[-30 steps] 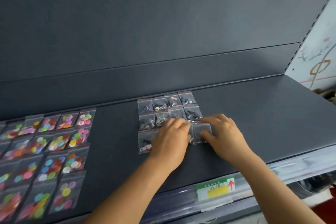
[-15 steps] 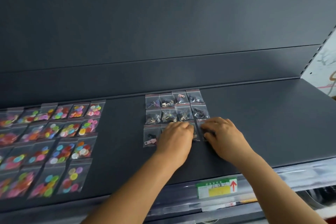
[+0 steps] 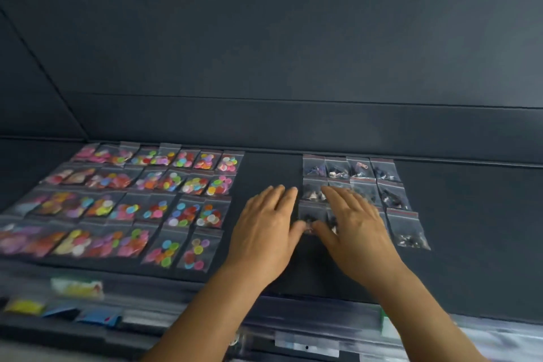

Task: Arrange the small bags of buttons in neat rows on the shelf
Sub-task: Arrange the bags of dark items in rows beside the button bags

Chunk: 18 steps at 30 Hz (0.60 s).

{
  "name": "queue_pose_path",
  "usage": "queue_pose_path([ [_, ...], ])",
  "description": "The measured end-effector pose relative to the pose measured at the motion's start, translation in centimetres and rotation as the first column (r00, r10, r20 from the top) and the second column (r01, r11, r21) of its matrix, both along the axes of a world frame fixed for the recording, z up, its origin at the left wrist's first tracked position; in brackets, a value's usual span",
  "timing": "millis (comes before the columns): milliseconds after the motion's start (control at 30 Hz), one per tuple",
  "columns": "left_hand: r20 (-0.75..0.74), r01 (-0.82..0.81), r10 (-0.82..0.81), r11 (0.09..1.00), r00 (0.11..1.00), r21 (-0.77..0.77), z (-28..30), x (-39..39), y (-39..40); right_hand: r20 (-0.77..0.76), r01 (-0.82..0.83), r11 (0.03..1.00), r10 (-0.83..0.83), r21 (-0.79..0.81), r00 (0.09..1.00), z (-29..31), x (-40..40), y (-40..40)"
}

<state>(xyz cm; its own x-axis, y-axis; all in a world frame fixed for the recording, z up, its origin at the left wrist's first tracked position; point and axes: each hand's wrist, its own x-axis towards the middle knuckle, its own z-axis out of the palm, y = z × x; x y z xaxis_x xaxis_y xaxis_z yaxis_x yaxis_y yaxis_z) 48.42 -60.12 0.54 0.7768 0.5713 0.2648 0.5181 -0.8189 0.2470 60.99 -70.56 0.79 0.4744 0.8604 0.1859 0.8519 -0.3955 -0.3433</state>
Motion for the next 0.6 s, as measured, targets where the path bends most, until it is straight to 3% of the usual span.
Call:
queue_pose_path([
  [300,0.019,-0.275,0.276,0.96,0.961,-0.053,-0.1,-15.2,5.6,0.0,-0.231,0.973,0.231,0.0,0.973,0.3,-12.3,8.6],
  [600,0.015,-0.447,0.448,0.893,0.894,-0.047,-0.1,-32.9,12.1,-0.034,-0.415,0.91,0.415,0.003,0.909,0.4,-28.9,17.9],
])
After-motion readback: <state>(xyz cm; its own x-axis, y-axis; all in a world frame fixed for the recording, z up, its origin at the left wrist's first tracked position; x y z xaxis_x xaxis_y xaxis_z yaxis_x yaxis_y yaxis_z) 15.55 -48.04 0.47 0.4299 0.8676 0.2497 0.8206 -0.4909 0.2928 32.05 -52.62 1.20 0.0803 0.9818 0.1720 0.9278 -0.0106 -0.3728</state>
